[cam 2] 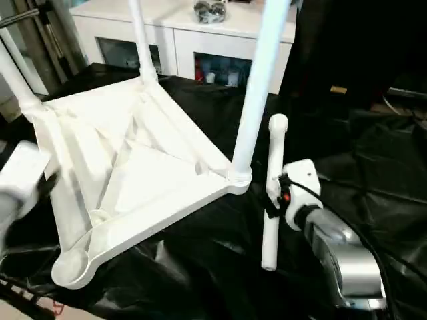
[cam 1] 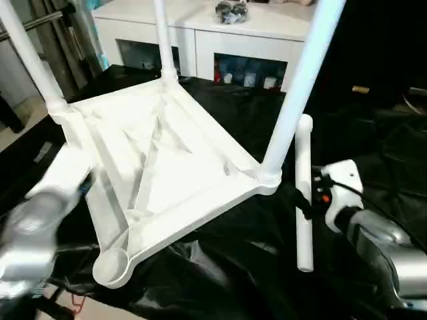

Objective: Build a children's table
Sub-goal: Rotate table base

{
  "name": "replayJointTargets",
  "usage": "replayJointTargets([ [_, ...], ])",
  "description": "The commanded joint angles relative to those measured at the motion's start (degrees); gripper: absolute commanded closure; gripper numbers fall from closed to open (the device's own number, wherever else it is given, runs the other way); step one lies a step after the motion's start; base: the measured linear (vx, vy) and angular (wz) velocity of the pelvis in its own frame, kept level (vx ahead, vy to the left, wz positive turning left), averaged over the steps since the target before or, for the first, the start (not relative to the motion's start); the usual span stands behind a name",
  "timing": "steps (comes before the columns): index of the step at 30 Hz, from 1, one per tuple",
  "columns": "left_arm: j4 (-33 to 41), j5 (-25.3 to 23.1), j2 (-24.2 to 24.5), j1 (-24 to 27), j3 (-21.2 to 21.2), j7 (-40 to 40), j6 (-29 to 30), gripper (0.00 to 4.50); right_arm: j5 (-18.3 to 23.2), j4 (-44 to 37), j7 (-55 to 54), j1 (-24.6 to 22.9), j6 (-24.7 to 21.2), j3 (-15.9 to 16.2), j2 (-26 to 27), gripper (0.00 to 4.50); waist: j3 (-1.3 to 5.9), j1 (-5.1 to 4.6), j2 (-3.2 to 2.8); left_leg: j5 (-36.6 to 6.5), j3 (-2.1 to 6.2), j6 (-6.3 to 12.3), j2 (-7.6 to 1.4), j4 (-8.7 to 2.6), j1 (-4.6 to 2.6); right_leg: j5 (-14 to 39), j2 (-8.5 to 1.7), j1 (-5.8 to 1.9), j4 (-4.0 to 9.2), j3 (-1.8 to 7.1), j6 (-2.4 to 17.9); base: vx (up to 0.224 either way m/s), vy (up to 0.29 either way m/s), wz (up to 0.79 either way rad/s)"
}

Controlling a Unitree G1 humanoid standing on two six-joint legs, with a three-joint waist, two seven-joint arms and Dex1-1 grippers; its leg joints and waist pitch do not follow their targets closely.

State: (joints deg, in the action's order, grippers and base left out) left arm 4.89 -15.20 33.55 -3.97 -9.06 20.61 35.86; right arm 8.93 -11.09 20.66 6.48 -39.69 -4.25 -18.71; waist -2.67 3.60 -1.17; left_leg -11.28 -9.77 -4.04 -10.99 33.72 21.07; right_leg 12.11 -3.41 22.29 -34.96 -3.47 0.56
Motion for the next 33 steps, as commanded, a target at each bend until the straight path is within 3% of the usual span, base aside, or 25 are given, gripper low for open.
replayJointTargets([
  [1,2.02,-0.51,1.69,1.48,1.41,2.92,2.67,1.02,-0.45,-0.13,-1.09,-0.18,-0.49,-1.27,-0.28,0.50,2.82,0.03,-0.41,-8.22,0.84,1.00,-2.01,-4.19,-0.75,6.63,-3.99,-2.01,4.00,2.93,9.74,0.000,0.000,0.00],
  [7,8.93,3.04,4.51,5.15,6.52,11.36,8.76,0.49,-0.71,-0.02,-1.53,-0.67,-0.37,-1.17,-0.81,0.50,2.60,0.14,-0.47,-11.25,0.90,0.01,-2.14,-4.51,-0.93,9.71,-4.16,-1.84,4.29,3.08,9.70,0.000,0.000,0.00],
  [13,14.41,7.89,4.34,5.88,11.11,17.88,11.34,0.03,-0.53,-0.05,-1.79,-0.56,-0.48,-1.06,-1.04,0.50,2.70,0.40,-0.59,-9.89,0.76,0.21,-2.04,-4.28,-1.00,8.11,-4.05,-1.87,4.12,3.06,10.16,0.000,0.000,0.00],
  [17,13.51,11.28,1.94,5.56,13.77,21.48,5.80,0.03,-0.47,-0.02,-0.99,-0.86,-0.18,-0.68,-1.85,0.50,2.78,0.60,-0.38,-8.82,0.72,0.22,-1.94,-4.17,-0.87,7.02,-3.96,-2.05,4.04,3.04,9.96,0.000,0.000,0.00],
  [21,7.38,13.67,-3.30,2.81,16.04,22.03,-3.86,0.03,-0.49,-0.32,1.00,-1.33,0.22,0.30,-3.45,0.50,2.92,1.10,-0.19,-8.35,0.62,0.40,-1.88,-4.02,-0.71,6.98,-4.01,-2.25,4.04,3.14,9.33,0.000,0.000,0.00],
  [22,5.44,13.25,-4.25,1.73,17.37,21.85,-5.32,0.03,-0.35,-0.55,1.37,-1.30,0.05,0.21,-3.89,0.50,2.95,1.16,-0.64,-8.62,0.56,0.36,-1.83,-3.88,-0.92,6.91,-3.88,-2.07,4.23,3.16,9.01,0.000,0.000,0.00],
  [23,5.44,13.25,-4.25,1.73,17.37,21.85,-5.32,0.03,-0.35,-0.55,1.37,-1.30,0.05,0.21,-3.89,0.50,2.95,1.24,-0.47,-9.09,0.46,0.39,-1.84,-3.85,-1.11,7.15,-3.84,-1.95,4.35,3.20,8.89,0.000,0.000,0.00],
  [24,2.70,12.78,-5.84,0.16,19.09,21.55,-7.31,0.03,-0.01,-1.26,1.52,-1.10,-1.38,-0.43,-4.59,0.50,2.99,1.25,-0.26,-9.16,0.51,0.36,-1.92,-3.90,-1.03,7.18,-4.01,-2.16,4.17,3.27,9.03,0.000,0.000,0.00],
  [25,0.50,12.37,-7.32,-1.39,20.41,21.11,-8.70,0.03,0.41,-2.18,1.35,-0.75,-3.92,-1.24,-5.33,0.50,2.78,1.17,-0.76,-9.95,0.49,0.19,-1.78,-3.97,-1.03,9.01,-3.79,-2.03,4.62,3.17,8.54,0.000,0.000,0.00],
  [27,-1.09,12.25,-8.42,-2.51,21.18,20.82,-9.90,0.03,0.87,-2.94,1.22,-0.47,-6.07,-1.85,-5.91,0.50,2.88,1.29,-0.57,-11.24,0.49,-0.12,-1.92,-3.89,-1.38,10.81,-3.92,-2.00,4.65,3.36,8.26,0.000,0.000,0.00],
  [28,-2.26,12.05,-9.38,-3.64,21.88,20.66,-10.69,0.03,2.12,-3.96,1.60,-0.26,-7.98,-2.78,-6.21,0.50,2.92,1.25,-0.99,-10.53,0.66,-0.14,-1.88,-3.97,-1.00,11.02,-4.02,-2.30,4.51,3.39,8.16,0.000,0.000,0.00],
  [30,-3.88,12.10,-10.98,-5.17,22.70,20.91,-12.44,0.03,3.70,-5.55,2.32,-0.09,-10.39,-3.91,-6.83,0.50,3.10,1.18,-0.78,-9.54,0.70,0.06,-1.90,-3.87,-0.88,10.02,-3.93,-2.42,4.47,3.32,7.78,0.000,0.000,0.00],
  [31,-5.47,12.68,-12.39,-6.35,23.36,21.24,-14.08,0.03,4.66,-6.35,2.73,0.05,-11.79,-4.91,-7.16,0.50,3.15,1.23,-1.16,-8.93,0.79,0.21,-1.88,-3.83,-0.78,9.13,-3.96,-2.51,4.37,3.32,7.86,0.000,0.000,0.00],
  [32,-5.59,12.75,-12.52,-6.45,23.42,21.29,-14.21,0.03,4.75,-6.42,2.77,0.06,-11.87,-5.01,-7.18,0.50,3.23,1.20,-0.90,-8.74,0.70,0.31,-1.88,-3.71,-0.81,8.57,-3.98,-2.44,4.42,3.33,8.02,0.000,0.000,0.00],
  [33,-6.40,13.14,-13.58,-7.13,23.87,21.47,-15.00,0.03,5.47,-6.80,2.81,0.27,-12.17,-6.00,-7.04,0.50,3.29,1.20,-1.18,-8.67,0.76,0.22,-1.91,-3.69,-0.79,8.25,-4.08,-2.49,4.27,3.34,8.29,0.000,0.000,0.00],
])
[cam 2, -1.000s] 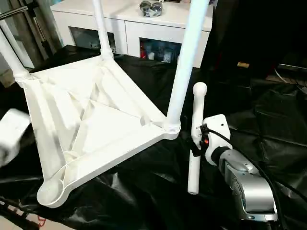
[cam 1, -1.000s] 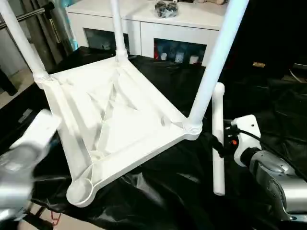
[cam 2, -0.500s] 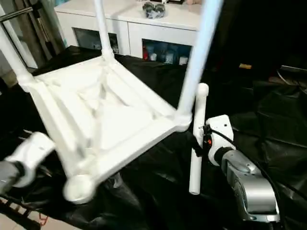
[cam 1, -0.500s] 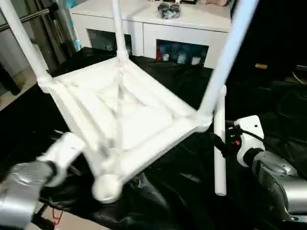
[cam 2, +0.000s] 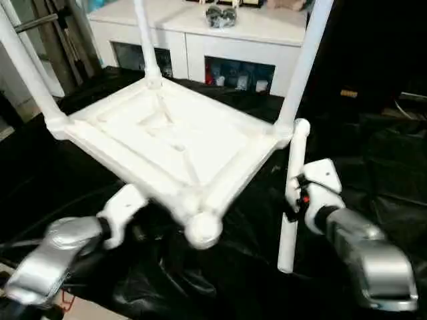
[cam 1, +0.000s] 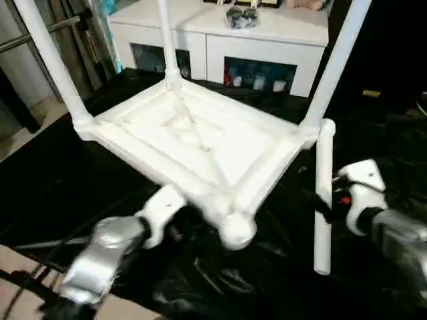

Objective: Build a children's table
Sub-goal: Rotate table base, then pick table leg

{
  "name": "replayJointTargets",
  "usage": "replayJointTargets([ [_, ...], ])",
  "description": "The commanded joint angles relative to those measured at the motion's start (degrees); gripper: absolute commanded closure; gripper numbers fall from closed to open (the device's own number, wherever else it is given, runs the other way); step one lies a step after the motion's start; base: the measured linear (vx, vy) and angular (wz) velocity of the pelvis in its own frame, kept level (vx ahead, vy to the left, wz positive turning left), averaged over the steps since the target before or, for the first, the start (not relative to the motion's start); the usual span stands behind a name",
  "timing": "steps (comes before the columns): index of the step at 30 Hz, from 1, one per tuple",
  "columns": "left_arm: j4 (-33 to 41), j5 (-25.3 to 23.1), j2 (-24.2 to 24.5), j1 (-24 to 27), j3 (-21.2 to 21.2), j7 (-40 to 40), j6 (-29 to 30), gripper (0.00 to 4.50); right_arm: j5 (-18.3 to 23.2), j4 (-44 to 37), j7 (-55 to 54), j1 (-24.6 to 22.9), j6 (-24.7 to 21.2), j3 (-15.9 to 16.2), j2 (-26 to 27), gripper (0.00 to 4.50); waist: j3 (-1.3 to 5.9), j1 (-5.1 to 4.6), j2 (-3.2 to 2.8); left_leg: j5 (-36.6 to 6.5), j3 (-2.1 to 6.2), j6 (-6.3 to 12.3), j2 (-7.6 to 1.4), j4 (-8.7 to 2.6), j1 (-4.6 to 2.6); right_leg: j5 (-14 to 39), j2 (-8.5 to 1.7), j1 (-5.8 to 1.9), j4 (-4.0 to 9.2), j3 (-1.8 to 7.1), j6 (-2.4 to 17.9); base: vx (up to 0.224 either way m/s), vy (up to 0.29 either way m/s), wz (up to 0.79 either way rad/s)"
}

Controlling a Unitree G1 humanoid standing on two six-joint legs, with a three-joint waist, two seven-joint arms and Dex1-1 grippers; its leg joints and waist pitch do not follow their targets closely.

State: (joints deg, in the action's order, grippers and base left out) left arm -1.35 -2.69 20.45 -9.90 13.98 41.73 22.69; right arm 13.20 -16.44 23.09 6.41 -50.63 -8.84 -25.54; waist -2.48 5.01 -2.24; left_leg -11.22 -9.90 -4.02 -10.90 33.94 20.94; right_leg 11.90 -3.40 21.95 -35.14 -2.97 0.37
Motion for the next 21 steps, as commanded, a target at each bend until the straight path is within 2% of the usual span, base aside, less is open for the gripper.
replayJointTargets([
  [1,-1.68,2.14,-2.78,-2.33,1.34,1.19,-3.55,0.03,3.42,-2.14,-0.11,1.27,-2.11,-4.18,0.98,0.50,3.13,-0.22,-0.27,-8.42,0.89,0.28,-1.99,-3.85,-0.56,8.04,-4.12,-2.23,4.46,2.82,8.70,0.000,0.000,0.00],
  [2,-1.83,2.31,-3.06,-2.45,1.40,1.28,-3.73,0.03,3.73,-2.22,-0.19,1.40,-2.27,-4.55,1.16,0.50,3.08,-0.30,-0.03,-8.51,0.77,0.55,-1.90,-3.81,-0.53,8.20,-4.10,-2.20,4.66,2.86,8.73,0.000,0.000,0.00],
  [3,-2.68,2.29,-4.14,-3.45,2.40,1.52,-4.57,0.03,5.16,-2.75,-0.94,2.34,-3.76,-6.72,1.83,0.50,3.27,-0.21,0.13,-8.13,0.77,0.72,-1.96,-3.70,-0.65,7.81,-4.12,-2.23,4.46,2.85,9.15,0.000,0.000,0.00],
  [6,-3.40,1.62,-4.37,-4.56,3.59,1.74,-5.37,0.03,5.21,-3.31,-1.58,2.78,-5.90,-7.93,1.28,0.50,3.31,-0.12,0.03,-5.86,0.82,1.17,-1.96,-3.59,-0.42,5.69,-4.01,-2.37,4.16,2.78,9.62,0.000,0.000,0.00],
  [7,-3.23,1.44,-4.08,-5.17,3.83,1.98,-5.51,0.03,4.28,-3.59,-1.84,2.54,-7.31,-7.65,0.19,0.50,3.22,-0.50,-0.61,-6.11,0.74,0.89,-1.82,-3.44,-0.44,4.94,-3.81,-2.40,4.43,2.71,9.57,0.000,0.000,0.00],
  [8,-3.10,1.50,-3.93,-5.63,3.75,2.20,-5.54,0.03,3.49,-3.86,-2.09,2.35,-8.98,-7.37,-0.74,0.50,3.46,-0.37,-0.38,-5.42,0.92,0.98,-1.76,-3.41,-0.24,4.07,-3.90,-2.83,4.06,2.68,9.52,0.000,0.000,0.00],
  [9,-2.79,1.70,-3.79,-6.03,3.50,2.49,-5.29,0.03,2.92,-3.98,-2.52,2.30,-11.33,-7.14,-1.56,0.50,3.45,-0.35,-1.25,-5.09,1.00,0.87,-1.73,-3.36,-0.32,3.88,-3.84,-2.70,3.92,2.69,9.55,0.000,0.000,0.00],
  [10,-2.49,1.77,-3.63,-6.14,3.45,2.72,-5.16,0.03,2.82,-4.07,-2.60,2.25,-12.04,-7.08,-1.83,0.50,3.42,-0.53,-0.74,-5.11,0.92,1.18,-1.59,-3.32,-0.24,4.15,-3.78,-2.84,4.08,2.69,9.58,0.000,0.000,0.00],
  [11,-0.54,2.43,-2.53,-6.32,3.20,4.30,-4.01,0.03,4.23,-5.00,-2.67,2.34,-16.09,-7.82,-2.01,0.50,3.42,-0.60,-0.86,-5.10,0.85,1.33,-1.46,-3.27,-0.26,5.47,-3.76,-2.76,4.14,2.71,9.53,0.000,0.000,0.00],
  [12,0.53,2.80,-1.92,-6.30,3.13,5.16,-3.34,0.00,5.43,-5.57,-2.58,2.46,-17.98,-8.47,-1.75,0.24,3.43,-0.53,-0.94,-5.26,0.85,1.51,-1.45,-3.28,-0.31,6.35,-3.83,-2.76,4.20,2.74,9.55,0.000,0.000,0.00],
  [13,1.15,3.01,-1.56,-6.23,3.11,5.61,-2.95,0.00,6.07,-5.88,-2.41,2.51,-18.85,-8.72,-1.59,0.17,3.44,-0.60,-1.08,-5.41,0.85,1.61,-1.54,-3.24,-0.30,7.74,-3.90,-2.64,4.28,2.75,9.60,0.000,0.000,0.00],
  [14,2.57,3.56,-0.67,-6.05,3.17,6.57,-2.03,0.00,7.54,-6.57,-2.00,2.55,-21.14,-8.89,-1.53,0.17,3.34,-0.71,-0.95,-5.89,0.80,1.58,-1.55,-3.30,-0.45,9.41,-3.90,-2.60,4.43,2.76,9.49,0.000,0.000,0.00],
  [16,3.67,4.00,0.00,-5.90,3.25,7.21,-1.21,0.00,8.06,-6.82,-1.71,2.36,-22.57,-8.28,-1.73,0.06,3.29,-0.87,-1.07,-5.76,0.85,1.59,-1.68,-3.38,-0.39,10.64,-3.84,-2.44,4.47,2.70,9.13,0.000,0.000,0.00],
  [21,6.70,6.84,0.54,-5.37,3.06,8.86,1.56,0.00,7.41,-4.74,-1.42,2.06,-28.25,-2.81,-2.45,0.06,3.24,-1.45,-0.91,-5.88,0.77,0.95,-1.56,-3.37,-0.38,12.13,-3.82,-2.33,4.61,2.70,9.08,0.000,0.000,0.00],
])
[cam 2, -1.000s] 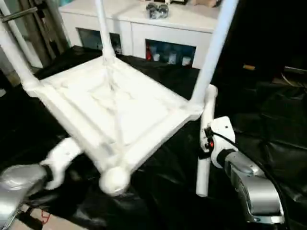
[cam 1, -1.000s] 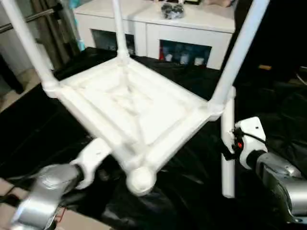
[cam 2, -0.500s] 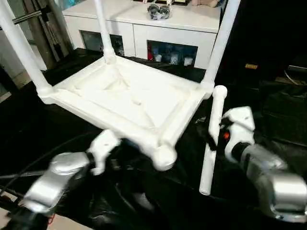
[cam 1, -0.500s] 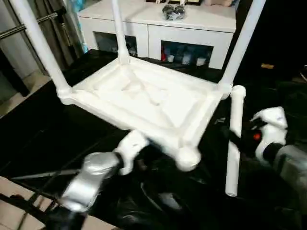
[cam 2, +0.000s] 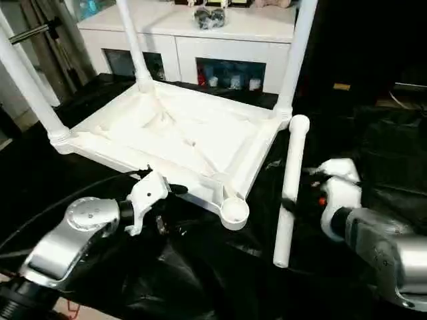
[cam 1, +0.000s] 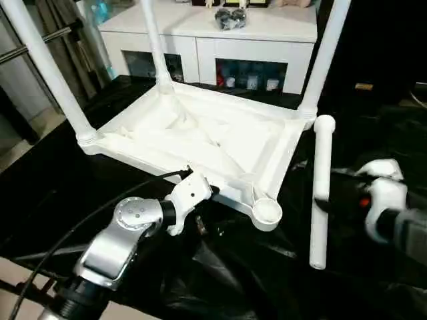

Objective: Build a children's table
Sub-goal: Pick table leg

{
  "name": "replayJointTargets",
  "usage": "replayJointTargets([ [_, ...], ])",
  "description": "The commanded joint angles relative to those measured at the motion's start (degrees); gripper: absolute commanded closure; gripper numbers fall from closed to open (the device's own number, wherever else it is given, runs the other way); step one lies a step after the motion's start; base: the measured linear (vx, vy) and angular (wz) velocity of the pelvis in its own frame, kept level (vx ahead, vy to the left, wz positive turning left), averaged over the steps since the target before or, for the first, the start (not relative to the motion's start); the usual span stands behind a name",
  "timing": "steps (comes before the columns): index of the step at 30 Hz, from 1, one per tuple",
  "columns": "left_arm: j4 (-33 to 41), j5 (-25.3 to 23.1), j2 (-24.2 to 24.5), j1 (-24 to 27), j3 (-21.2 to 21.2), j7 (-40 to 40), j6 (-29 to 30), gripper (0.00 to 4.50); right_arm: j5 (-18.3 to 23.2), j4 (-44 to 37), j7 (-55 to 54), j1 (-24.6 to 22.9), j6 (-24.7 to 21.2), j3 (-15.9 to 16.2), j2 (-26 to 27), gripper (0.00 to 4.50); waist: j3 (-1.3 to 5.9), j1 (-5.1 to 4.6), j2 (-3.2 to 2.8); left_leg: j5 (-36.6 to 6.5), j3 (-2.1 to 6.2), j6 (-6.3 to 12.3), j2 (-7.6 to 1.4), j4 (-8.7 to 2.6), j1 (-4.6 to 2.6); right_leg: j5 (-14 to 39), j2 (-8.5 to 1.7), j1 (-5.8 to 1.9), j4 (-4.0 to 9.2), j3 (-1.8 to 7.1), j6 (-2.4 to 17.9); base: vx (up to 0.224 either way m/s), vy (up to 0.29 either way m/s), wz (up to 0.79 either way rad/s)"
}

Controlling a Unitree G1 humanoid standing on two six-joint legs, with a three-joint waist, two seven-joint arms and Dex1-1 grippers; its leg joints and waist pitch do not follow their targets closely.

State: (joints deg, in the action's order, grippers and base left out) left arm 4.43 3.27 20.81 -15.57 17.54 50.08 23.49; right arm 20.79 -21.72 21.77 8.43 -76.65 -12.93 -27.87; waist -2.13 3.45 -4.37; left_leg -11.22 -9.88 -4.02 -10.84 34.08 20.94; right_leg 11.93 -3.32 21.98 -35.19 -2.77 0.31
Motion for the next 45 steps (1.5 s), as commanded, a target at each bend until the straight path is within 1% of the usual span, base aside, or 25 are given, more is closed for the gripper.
replayJointTargets([
  [1,0.98,0.89,0.03,0.33,-0.42,0.40,0.88,0.00,-1.11,1.82,-0.62,0.29,-2.97,2.57,-0.21,0.06,2.88,0.02,1.50,-5.81,0.70,0.89,-1.58,-3.51,-0.34,12.32,-3.90,-2.36,4.74,2.55,9.06,0.000,0.000,0.00],
  [3,1.18,0.50,0.06,0.34,-0.05,0.09,1.32,0.00,-2.41,4.37,-1.88,1.08,-4.58,4.55,-0.36,0.06,2.90,0.00,1.42,-5.40,0.73,0.69,-1.59,-3.50,-0.30,12.35,-3.95,-2.34,4.68,2.57,9.20,0.000,0.000,0.00],
  [4,1.26,0.42,0.05,0.33,0.03,-0.02,1.46,0.00,-2.70,5.11,-2.28,1.36,-5.12,5.13,-0.40,0.06,2.95,-0.03,1.68,-5.28,0.62,0.65,-1.60,-3.42,-0.34,12.07,-3.93,-2.34,4.73,2.62,9.11,0.000,0.000,0.00],
  [6,2.06,0.85,-0.09,0.42,-0.06,-0.22,2.53,0.00,-2.76,6.15,-3.49,2.12,-6.37,5.38,0.03,0.06,2.83,-0.04,1.44,-5.40,0.71,0.47,-1.61,-3.55,-0.38,12.77,-3.94,-2.28,4.70,2.60,8.79,0.000,0.000,0.00],
  [7,2.50,1.10,-0.07,0.41,-0.01,-0.30,3.13,0.00,-2.85,6.89,-3.97,2.56,-6.69,5.37,0.25,0.06,2.86,-0.08,1.93,-5.69,0.59,0.37,-1.64,-3.50,-0.48,13.07,-3.94,-2.25,4.84,2.70,8.65,0.000,0.000,0.00],
  [8,2.65,1.19,-0.05,0.41,0.02,-0.32,3.32,0.00,-2.89,7.12,-4.10,2.70,-6.76,5.36,0.32,0.06,2.92,-0.01,1.73,-5.45,0.67,0.22,-1.68,-3.52,-0.51,12.68,-3.98,-2.29,4.56,2.72,8.81,0.000,0.000,0.00],
  [9,2.80,1.28,-0.03,0.40,0.05,-0.35,3.52,0.00,-2.92,7.36,-4.24,2.84,-6.84,5.35,0.38,0.23,2.82,0.02,1.65,-5.67,0.67,0.09,-1.71,-3.59,-0.48,12.68,-3.93,-2.22,4.70,2.69,8.68,0.000,0.000,0.00],
  [10,3.08,1.56,-0.22,0.31,0.00,-0.84,3.89,0.00,-3.35,8.64,-4.74,3.49,-6.82,5.06,0.73,0.23,2.88,-0.05,2.06,-5.91,0.60,0.02,-1.70,-3.57,-0.54,12.45,-3.91,-2.22,4.72,2.70,8.67,0.000,0.000,0.00],
  [11,3.14,1.62,-0.30,0.28,-0.04,-0.98,3.97,0.00,-3.47,8.94,-4.87,3.65,-6.80,4.98,0.82,0.34,2.82,-0.02,1.88,-6.15,0.64,-0.14,-1.68,-3.63,-0.55,12.68,-3.92,-2.17,4.71,2.70,8.74,0.000,0.000,0.00],
  [12,3.24,1.80,-0.63,0.20,-0.19,-1.50,4.17,0.00,-4.10,10.07,-5.38,4.25,-6.80,4.46,1.17,0.34,2.83,0.00,1.85,-6.36,0.61,-0.24,-1.68,-3.62,-0.59,12.82,-3.93,-2.14,4.74,2.70,8.70,0.000,0.000,0.00],
  [13,3.28,1.87,-0.76,0.17,-0.25,-1.64,4.26,0.00,-4.43,10.57,-5.63,4.51,-6.79,4.03,1.37,0.50,2.90,0.01,2.23,-6.34,0.64,-0.30,-1.72,-3.67,-0.59,12.87,-3.97,-2.21,4.55,2.73,8.79,0.000,0.000,0.00],
  [18,3.51,2.00,-1.10,0.18,-0.69,-2.32,4.53,0.00,-4.91,12.07,-6.90,5.44,-7.22,0.93,2.69,0.81,2.90,-0.04,2.28,-6.81,0.60,-0.55,-1.71,-3.70,-0.64,12.22,-3.93,-2.18,4.71,2.77,8.52,0.000,0.000,0.00],
  [19,3.60,2.07,-1.14,0.19,-0.74,-2.40,4.64,0.00,-4.90,12.20,-7.10,5.52,-7.33,0.44,2.90,0.99,2.93,0.04,2.64,-6.67,0.63,-0.48,-1.75,-3.74,-0.67,12.12,-3.96,-2.21,4.57,2.79,8.53,0.000,0.000,0.00],
  [20,3.65,2.18,-1.12,0.14,-0.88,-2.56,4.68,0.00,-4.85,12.41,-7.44,5.77,-7.47,-0.57,3.35,1.06,2.92,0.03,2.50,-6.66,0.62,-0.49,-1.77,-3.75,-0.73,12.05,-3.96,-2.13,4.60,2.79,8.59,0.000,0.000,0.00],
  [21,3.64,2.25,-1.05,0.05,-1.00,-2.64,4.70,0.00,-4.84,12.61,-7.74,5.97,-7.42,-1.50,3.64,1.10,2.95,0.03,2.52,-6.56,0.58,-0.51,-1.73,-3.71,-0.70,11.81,-3.94,-2.13,4.59,2.81,8.59,0.000,0.000,0.00],
  [22,3.58,2.34,-0.82,-0.13,-1.09,-2.85,4.68,0.00,-4.78,12.93,-8.23,6.48,-7.54,-3.18,4.25,1.29,2.97,0.00,2.58,-6.27,0.56,-0.54,-1.69,-3.70,-0.62,11.29,-3.92,-2.17,4.54,2.84,8.65,0.000,0.000,0.00],
  [25,3.55,2.24,-0.48,-0.32,-1.13,-2.98,4.61,0.00,-4.73,12.33,-8.18,6.82,-7.17,-3.95,4.19,1.42,3.00,0.08,2.62,-5.68,0.58,-0.45,-1.68,-3.68,-0.60,10.30,-3.91,-2.26,4.44,2.79,8.73,0.000,0.000,0.00],
  [26,3.55,2.24,-0.47,-0.33,-1.14,-2.98,4.60,0.00,-4.72,12.28,-8.16,6.83,-7.21,-3.97,4.18,1.53,3.02,0.05,2.49,-5.43,0.59,-0.51,-1.63,-3.65,-0.53,9.83,-3.88,-2.33,4.41,2.77,8.68,0.000,0.000,0.00],
  [28,3.61,2.31,-0.24,-0.44,-1.26,-2.96,4.63,0.00,-4.47,11.47,-7.76,7.00,-7.87,-4.24,3.84,1.81,3.06,0.05,2.53,-5.24,0.60,-0.42,-1.63,-3.65,-0.52,9.37,-3.88,-2.38,4.36,2.77,8.74,0.000,0.000,0.00],
  [30,3.84,2.38,0.00,-0.49,-1.28,-3.02,4.72,0.00,-4.28,10.88,-7.58,7.08,-8.76,-4.44,3.38,1.89,3.06,0.04,2.55,-5.08,0.58,-0.35,-1.62,-3.62,-0.51,8.91,-3.85,-2.41,4.29,2.78,8.89,0.000,0.000,0.00],
  [31,4.00,2.38,0.10,-0.45,-1.26,-2.97,4.77,0.00,-4.20,10.79,-7.60,7.06,-9.01,-4.49,3.28,2.06,3.07,0.06,2.52,-4.87,0.61,-0.33,-1.65,-3.63,-0.55,8.58,-3.84,-2.41,4.26,2.77,8.97,0.000,0.000,0.00],
  [32,4.32,2.35,0.26,-0.37,-1.25,-2.89,4.86,0.00,-4.07,10.62,-7.63,6.98,-9.48,-4.51,3.13,2.16,3.07,0.07,2.31,-4.99,0.64,-0.40,-1.66,-3.63,-0.57,8.61,-3.86,-2.41,4.23,2.76,9.07,0.000,0.000,0.00],
  [37,5.34,2.49,0.66,-0.15,-1.20,-2.90,5.25,0.00,-3.96,10.08,-7.97,6.65,-10.36,-4.54,2.94,2.51,2.97,0.01,2.43,-5.68,0.59,-0.54,-1.69,-3.67,-0.59,9.46,-3.90,-2.39,4.37,2.78,9.24,0.000,0.000,0.00],
  [39,5.77,2.47,0.81,-0.15,-1.21,-3.01,5.47,0.00,-4.17,9.79,-8.37,6.57,-10.54,-5.17,3.11,2.76,2.90,-0.01,2.47,-6.21,0.55,-0.66,-1.65,-3.69,-0.65,10.47,-3.86,-2.30,4.49,2.80,9.01,0.000,0.000,0.00],
  [45,6.44,2.61,1.08,-0.07,-1.24,-3.37,6.09,0.00,-5.00,9.26,-9.51,6.60,-10.86,-7.78,3.91,2.99,2.93,-0.01,2.49,-5.94,0.59,-0.95,-1.65,-3.72,-0.64,10.87,-3.83,-2.26,4.48,2.80,8.48,0.000,0.000,0.00],
])
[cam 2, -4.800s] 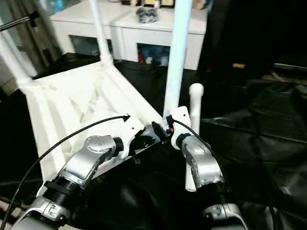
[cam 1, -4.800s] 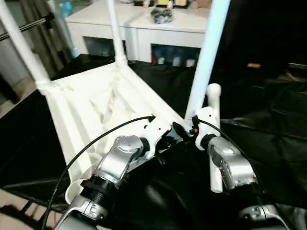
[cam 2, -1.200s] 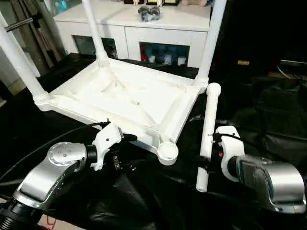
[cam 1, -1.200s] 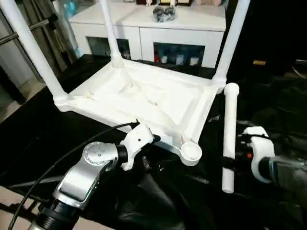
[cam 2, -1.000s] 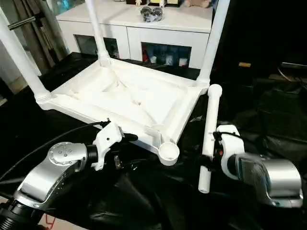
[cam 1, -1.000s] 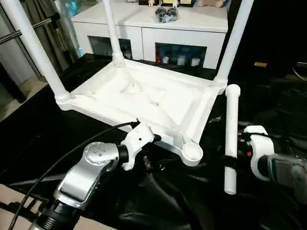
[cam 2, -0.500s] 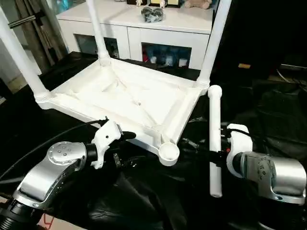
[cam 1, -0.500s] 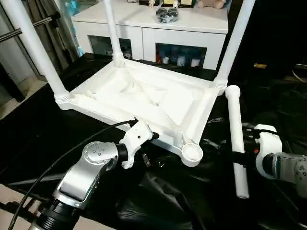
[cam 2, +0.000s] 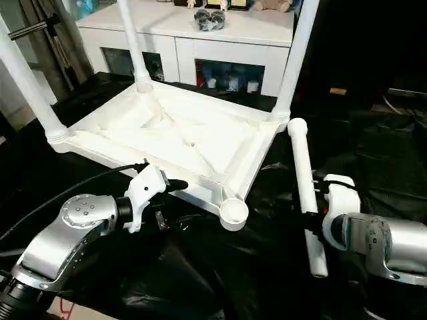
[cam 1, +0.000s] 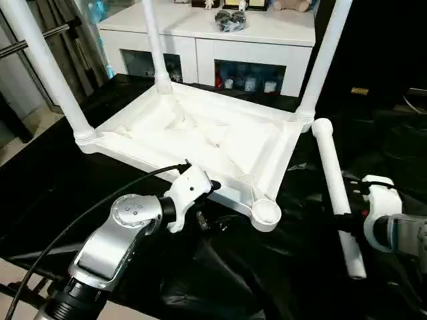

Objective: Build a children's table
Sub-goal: Pick table leg

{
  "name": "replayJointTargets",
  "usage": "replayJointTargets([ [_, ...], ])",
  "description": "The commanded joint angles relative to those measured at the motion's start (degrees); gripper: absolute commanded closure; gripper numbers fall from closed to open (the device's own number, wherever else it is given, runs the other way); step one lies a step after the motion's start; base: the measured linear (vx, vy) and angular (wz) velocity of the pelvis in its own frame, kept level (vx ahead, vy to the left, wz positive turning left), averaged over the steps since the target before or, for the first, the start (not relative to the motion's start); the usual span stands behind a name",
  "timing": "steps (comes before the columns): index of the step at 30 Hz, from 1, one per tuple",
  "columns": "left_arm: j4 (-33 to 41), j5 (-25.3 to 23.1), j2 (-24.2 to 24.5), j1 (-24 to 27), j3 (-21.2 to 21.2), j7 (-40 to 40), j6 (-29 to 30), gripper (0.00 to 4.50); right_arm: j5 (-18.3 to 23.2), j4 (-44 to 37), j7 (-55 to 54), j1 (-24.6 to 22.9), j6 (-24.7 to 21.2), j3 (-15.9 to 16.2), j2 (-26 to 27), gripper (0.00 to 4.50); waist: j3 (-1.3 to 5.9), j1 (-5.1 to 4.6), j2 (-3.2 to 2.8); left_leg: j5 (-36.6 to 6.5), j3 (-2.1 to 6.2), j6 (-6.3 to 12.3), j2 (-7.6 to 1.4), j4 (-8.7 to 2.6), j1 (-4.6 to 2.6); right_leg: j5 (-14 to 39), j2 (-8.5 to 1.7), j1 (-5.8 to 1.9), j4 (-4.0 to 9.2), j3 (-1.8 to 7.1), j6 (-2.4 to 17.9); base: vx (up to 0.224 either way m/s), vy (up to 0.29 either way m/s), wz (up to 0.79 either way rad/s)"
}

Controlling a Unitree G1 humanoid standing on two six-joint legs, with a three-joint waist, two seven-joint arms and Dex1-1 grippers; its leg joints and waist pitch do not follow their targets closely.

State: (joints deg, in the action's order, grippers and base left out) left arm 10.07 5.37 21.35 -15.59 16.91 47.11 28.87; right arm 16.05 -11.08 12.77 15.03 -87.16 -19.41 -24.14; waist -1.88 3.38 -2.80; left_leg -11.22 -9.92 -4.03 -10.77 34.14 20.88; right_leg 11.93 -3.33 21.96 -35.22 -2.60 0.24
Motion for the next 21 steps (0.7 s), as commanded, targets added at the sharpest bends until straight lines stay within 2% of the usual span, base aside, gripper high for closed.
replayJointTargets([
  [1,1.15,0.58,0.76,0.01,-0.69,-0.41,0.92,0.00,-0.69,-1.61,-1.17,0.22,-0.22,-2.61,0.45,3.03,2.69,0.09,0.56,-5.83,0.66,-0.99,-1.69,-3.76,-0.59,10.59,-3.83,-2.22,4.45,2.62,8.56,0.000,0.000,0.00],
  [3,1.37,0.72,0.89,0.03,-0.75,-0.41,1.07,0.00,-0.94,-1.71,-1.58,0.41,-0.19,-3.39,0.62,3.06,2.76,0.04,0.75,-5.68,0.64,-1.04,-1.66,-3.74,-0.60,10.06,-3.77,-2.25,4.43,2.61,8.62,0.000,0.000,0.00],
  [5,1.52,0.70,1.11,-0.09,-0.85,-0.53,1.09,0.00,-1.71,-2.01,-3.04,1.33,0.98,-5.59,1.22,3.07,2.71,0.04,0.74,-5.73,0.63,-1.12,-1.62,-3.77,-0.60,9.96,-3.74,-2.24,4.42,2.59,8.76,0.000,0.000,0.00],
  [6,1.54,0.72,1.16,-0.15,-0.90,-0.57,1.08,0.00,-2.04,-2.08,-3.65,1.76,1.20,-6.45,1.48,3.07,2.70,0.06,0.35,-5.79,0.64,-1.21,-1.60,-3.76,-0.64,10.02,-3.77,-2.17,4.41,2.62,8.76,0.000,0.000,0.00],
  [8,1.54,1.01,1.10,-0.30,-1.10,-0.57,1.12,0.00,-2.52,-2.47,-5.96,3.82,5.24,-10.53,3.70,3.08,2.69,-0.07,0.65,-5.93,0.58,-1.29,-1.57,-3.80,-0.59,10.71,-3.79,-2.17,4.46,2.61,8.52,0.000,0.000,0.00],
  [9,1.54,1.07,1.07,-0.32,-1.14,-0.57,1.12,0.00,-2.57,-2.49,-6.33,4.18,5.82,-11.19,4.08,3.08,2.74,-0.10,0.60,-5.71,0.55,-1.30,-1.54,-3.78,-0.56,10.63,-3.80,-2.13,4.41,2.62,8.49,0.000,0.000,0.00],
  [10,1.37,1.16,0.80,-0.50,-1.23,-0.72,0.98,0.00,-2.17,-2.57,-6.73,4.87,8.47,-12.47,4.87,3.08,2.79,-0.16,0.26,-5.60,0.57,-1.30,-1.56,-3.75,-0.65,10.23,-3.76,-2.05,4.44,2.56,8.45,0.000,0.000,0.00],
  [11,1.25,1.21,0.60,-0.63,-1.28,-0.84,0.87,0.00,-1.87,-2.61,-6.87,5.24,10.09,-13.13,5.28,3.09,2.75,-0.18,0.33,-5.69,0.55,-1.23,-1.53,-3.73,-0.68,10.01,-3.69,-2.13,4.41,2.57,8.47,0.000,0.000,0.00],
  [12,0.85,1.47,-0.19,-1.06,-1.50,-1.33,0.65,0.00,-0.48,-2.94,-7.06,6.09,13.01,-15.42,6.88,3.09,2.80,-0.12,0.17,-5.71,0.53,-1.12,-1.55,-3.71,-0.70,9.81,-3.72,-2.10,4.36,2.59,8.49,0.000,0.000,0.00],
  [13,0.38,1.79,-1.18,-1.58,-1.95,-2.16,0.84,0.00,1.14,-3.47,-6.51,6.54,15.87,-16.93,8.20,3.09,2.85,-0.16,0.30,-5.28,0.51,-0.89,-1.53,-3.67,-0.60,9.15,-3.71,-2.20,4.28,2.57,8.50,0.000,0.000,0.00],
  [14,0.38,1.79,-1.18,-1.58,-1.95,-2.16,0.84,0.00,1.14,-3.47,-6.51,6.54,15.87,-16.93,8.20,3.09,2.85,-0.09,0.20,-5.18,0.46,-0.42,-1.58,-3.64,-0.60,8.68,-3.79,-2.16,4.33,2.60,8.68,0.000,0.000,0.00],
  [15,-1.15,2.38,-3.56,-3.14,-3.12,-4.53,1.48,0.00,4.35,-4.98,-4.45,6.37,21.70,-18.35,10.60,3.09,2.87,-0.06,0.08,-4.93,0.54,-0.37,-1.60,-3.68,-0.56,8.44,-3.74,-2.25,4.22,2.52,8.75,0.000,0.000,0.00],
  [16,-2.01,2.77,-4.82,-3.95,-3.86,-5.86,2.10,0.00,5.39,-5.64,-3.13,5.91,23.53,-18.04,11.16,3.09,2.89,-0.07,0.07,-5.54,0.39,0.03,-1.60,-3.52,-0.60,8.37,-3.83,-2.10,4.34,2.53,9.04,0.000,0.000,0.00],
  [17,-2.79,3.27,-6.06,-4.68,-4.60,-7.07,2.69,0.00,6.42,-6.12,-1.98,5.73,24.96,-18.23,11.95,3.09,2.93,0.02,0.27,-5.15,0.42,0.41,-1.53,-3.53,-0.51,7.81,-3.71,-2.33,4.30,2.48,9.27,0.000,0.000,0.00],
  [19,-4.59,6.89,-10.49,-6.86,-8.19,-10.10,6.16,0.00,10.44,-8.08,0.87,5.53,28.98,-19.93,15.48,3.09,2.96,0.16,0.27,-4.51,0.44,1.17,-1.45,-3.44,-0.31,7.19,-3.86,-2.41,4.19,2.43,9.70,0.000,0.000,0.00],
  [21,-5.67,11.37,-14.63,-8.87,-11.92,-12.29,9.50,0.00,13.87,-10.84,5.27,4.47,33.07,-19.79,18.49,3.09,3.00,0.21,0.22,-4.19,0.31,1.97,-1.47,-3.28,-0.16,7.03,-3.94,-2.41,4.21,2.40,10.35,0.000,0.000,0.00],
])
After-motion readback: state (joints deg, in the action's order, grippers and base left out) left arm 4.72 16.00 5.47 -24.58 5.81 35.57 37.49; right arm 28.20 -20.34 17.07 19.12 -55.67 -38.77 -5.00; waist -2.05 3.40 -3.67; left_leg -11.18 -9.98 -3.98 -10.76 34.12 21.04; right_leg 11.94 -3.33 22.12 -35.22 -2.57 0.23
